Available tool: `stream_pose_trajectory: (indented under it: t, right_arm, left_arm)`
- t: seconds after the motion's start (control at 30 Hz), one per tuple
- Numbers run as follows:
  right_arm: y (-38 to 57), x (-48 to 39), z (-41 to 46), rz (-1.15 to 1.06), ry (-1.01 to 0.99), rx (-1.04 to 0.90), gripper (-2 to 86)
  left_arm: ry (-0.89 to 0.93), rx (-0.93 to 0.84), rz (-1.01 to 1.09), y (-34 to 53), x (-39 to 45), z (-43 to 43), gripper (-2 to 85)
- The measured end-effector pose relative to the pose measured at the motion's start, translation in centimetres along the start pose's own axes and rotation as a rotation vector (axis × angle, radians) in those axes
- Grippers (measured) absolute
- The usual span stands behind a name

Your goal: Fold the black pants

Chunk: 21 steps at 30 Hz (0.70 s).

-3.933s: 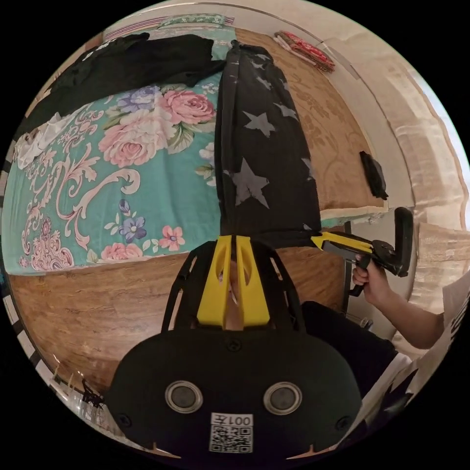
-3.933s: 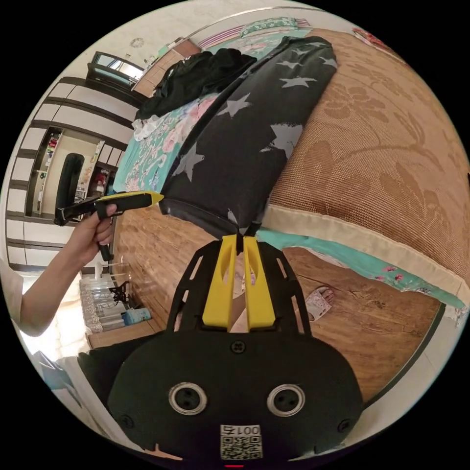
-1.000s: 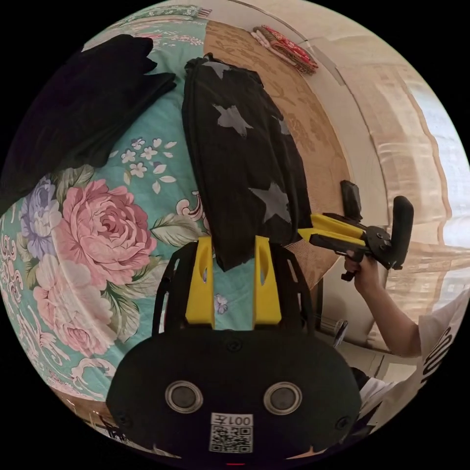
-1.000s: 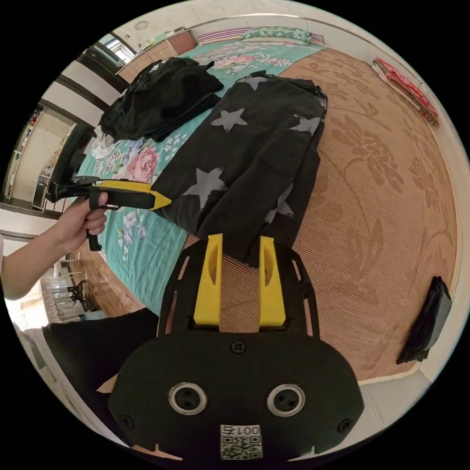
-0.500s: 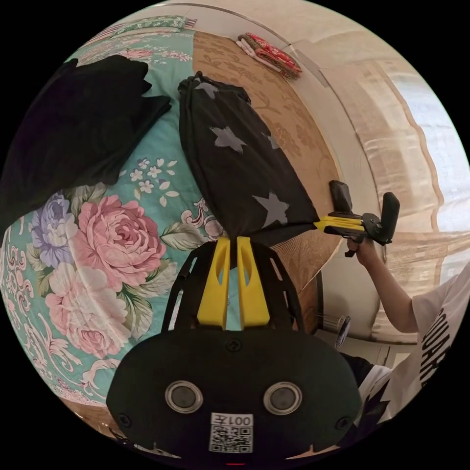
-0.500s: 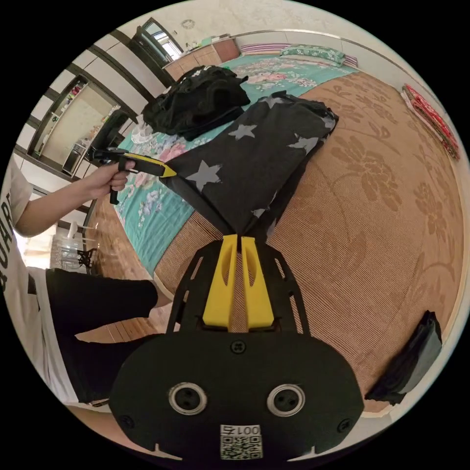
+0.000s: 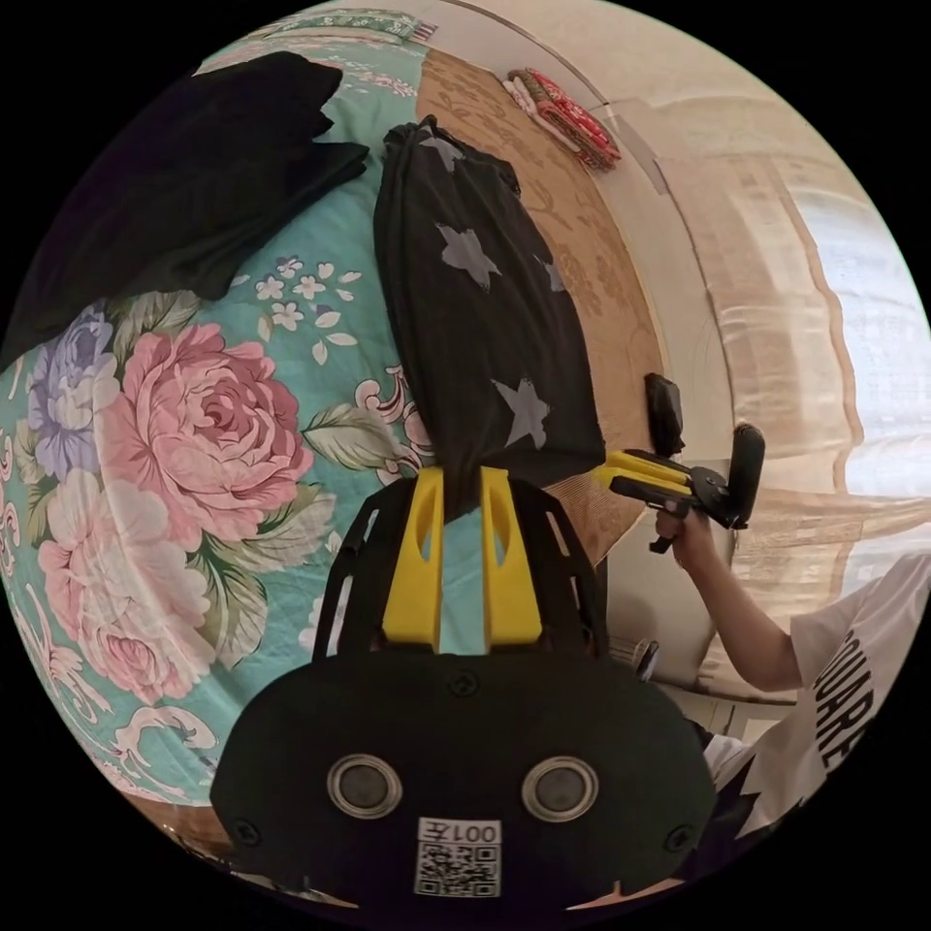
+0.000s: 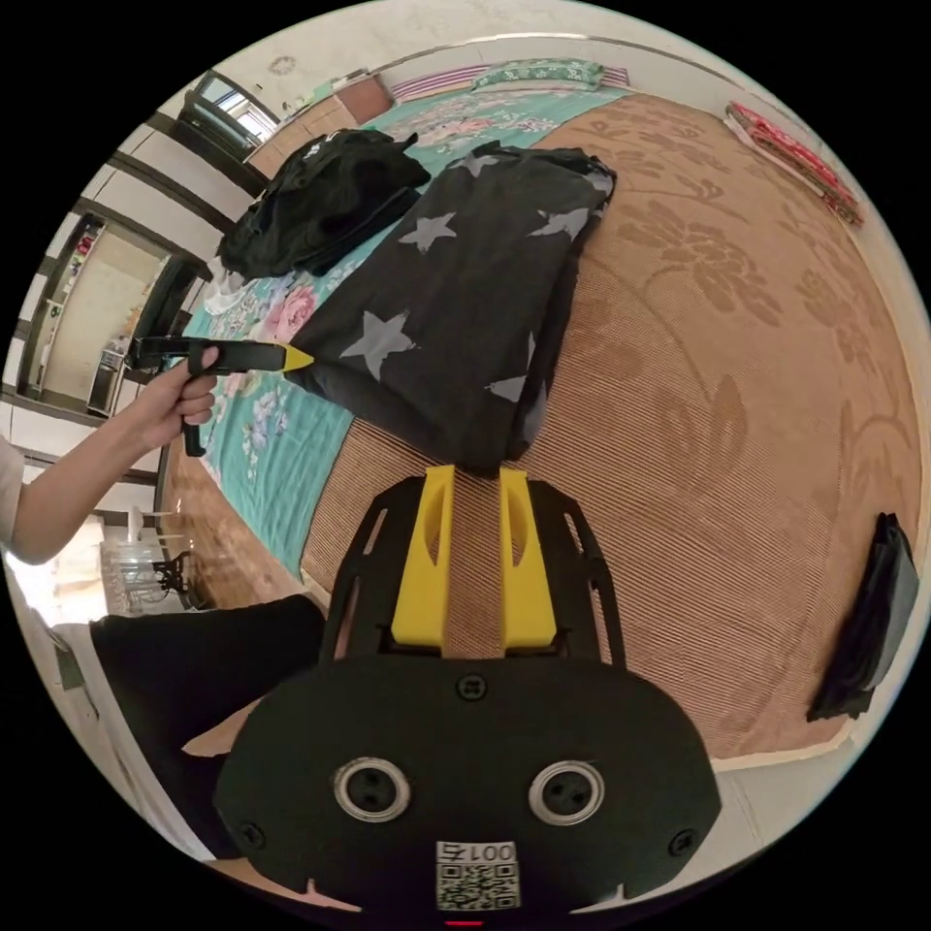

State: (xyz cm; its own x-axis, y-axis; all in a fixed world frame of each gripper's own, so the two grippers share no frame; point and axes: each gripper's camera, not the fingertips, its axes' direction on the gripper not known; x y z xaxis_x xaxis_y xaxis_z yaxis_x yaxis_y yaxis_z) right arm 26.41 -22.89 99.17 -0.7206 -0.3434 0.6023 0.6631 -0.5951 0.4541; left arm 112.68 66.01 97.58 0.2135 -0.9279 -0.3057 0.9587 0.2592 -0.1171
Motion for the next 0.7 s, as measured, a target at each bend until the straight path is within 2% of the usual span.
stream_pose_trajectory:
  t: [0.1,0.2,0.37,0.47,0.6,0.7]
  right_arm:
    - [-0.4,-0.2,0.8,0.001,0.076,0.007,3.1]
    - [0.1,0.6,-0.3,0.018,0.068,0.026,1.8]
    - [2.3,1.9,-2.5,0.06,0.049,0.005,1.7]
    - [3.3,2.4,-1.9,0.036,0.015,-0.049,2.9]
    - [4.0,4.3,-3.6,0.113,0.031,0.043,7.8]
    - [3.5,5.5,-3.8,0.114,-0.019,0.086,11.2]
  left_arm:
    - [-0.003,-0.004,0.001,0.0,-0.2,0.2,0.8]
    - [-0.041,0.007,0.022,0.1,-0.1,0.0,-1.0]
    - [0.038,-0.039,0.005,1.7,0.3,0.9,-0.9]
    - [0.051,-0.034,-0.04,3.1,0.4,1.6,0.6]
    - [0.101,0.039,-0.122,3.8,-0.2,0.5,5.7]
    - [-0.025,0.047,-0.091,3.5,0.4,-0.4,8.5]
